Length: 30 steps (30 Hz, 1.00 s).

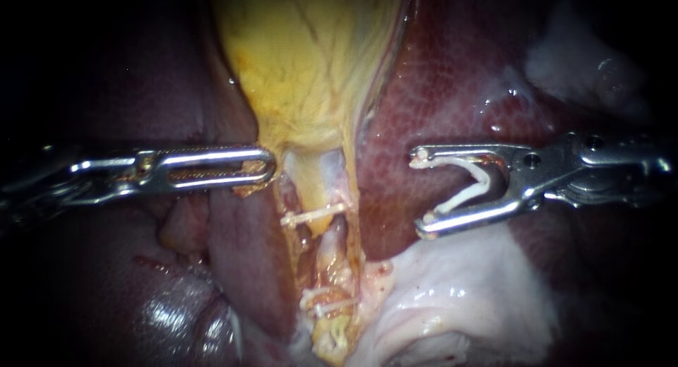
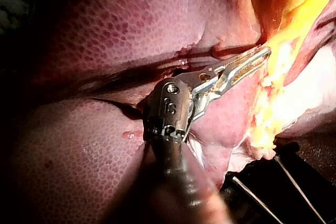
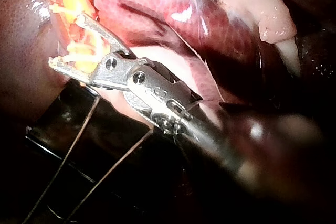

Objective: Clipping first clip right tube

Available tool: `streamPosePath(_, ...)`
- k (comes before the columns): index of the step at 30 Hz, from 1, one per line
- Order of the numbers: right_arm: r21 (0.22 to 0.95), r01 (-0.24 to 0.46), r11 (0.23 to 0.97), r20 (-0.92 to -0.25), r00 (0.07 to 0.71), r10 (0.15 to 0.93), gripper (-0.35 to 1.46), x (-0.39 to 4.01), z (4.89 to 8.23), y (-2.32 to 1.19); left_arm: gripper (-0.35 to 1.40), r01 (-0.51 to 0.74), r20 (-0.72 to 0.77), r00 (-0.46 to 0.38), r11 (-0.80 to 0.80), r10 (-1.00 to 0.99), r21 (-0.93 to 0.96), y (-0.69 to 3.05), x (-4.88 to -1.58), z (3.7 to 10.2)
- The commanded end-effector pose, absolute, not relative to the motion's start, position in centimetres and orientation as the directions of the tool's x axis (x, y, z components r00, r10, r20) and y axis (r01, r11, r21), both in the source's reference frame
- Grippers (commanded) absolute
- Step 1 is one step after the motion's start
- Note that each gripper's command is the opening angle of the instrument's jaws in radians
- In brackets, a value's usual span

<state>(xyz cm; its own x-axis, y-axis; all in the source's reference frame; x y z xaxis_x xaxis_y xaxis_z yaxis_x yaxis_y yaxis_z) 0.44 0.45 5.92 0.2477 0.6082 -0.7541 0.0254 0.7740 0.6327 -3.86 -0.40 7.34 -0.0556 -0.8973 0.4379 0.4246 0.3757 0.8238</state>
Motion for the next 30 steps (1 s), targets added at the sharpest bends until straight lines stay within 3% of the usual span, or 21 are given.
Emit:
streamPosePath(1, 0.632, 0.026, 0.774, -0.754, 0.248, 0.608, 0.6, 0.43, 5.92, 0.45, -0.35, 0.423, 0.437, -0.055, 0.376, -0.898, 0.825, -0.39, -3.85, 7.33)
streamPosePath(10, 0.628, 0.043, 0.777, -0.76, 0.246, 0.601, 0.6, 0.47, 6.05, 0.36, -0.35, 0.429, 0.419, -0.089, 0.345, -0.904, 0.835, -0.08, -3.36, 6.85)
streamPosePath(15, 0.622, 0.054, 0.781, -0.761, 0.279, 0.586, 0.6, 0.55, 6.28, 0.22, -0.35, 0.435, 0.428, -0.106, 0.345, -0.898, 0.832, -0.03, -3.16, 6.69)
streamPosePath(24, 0.691, 0.057, 0.72, -0.682, 0.382, 0.624, 0.6, 0.88, 7.21, -0.25, -0.35, 0.435, 0.429, -0.106, 0.346, -0.897, 0.831, -0.05, -3.13, 6.7)
streamPosePath(30, 0.708, 0.039, 0.705, -0.656, 0.407, 0.636, 0.6, 1.16, 7.69, -0.28, -0.35, 0.436, 0.429, -0.106, 0.346, -0.897, 0.831, -0.06, -3.13, 6.71)
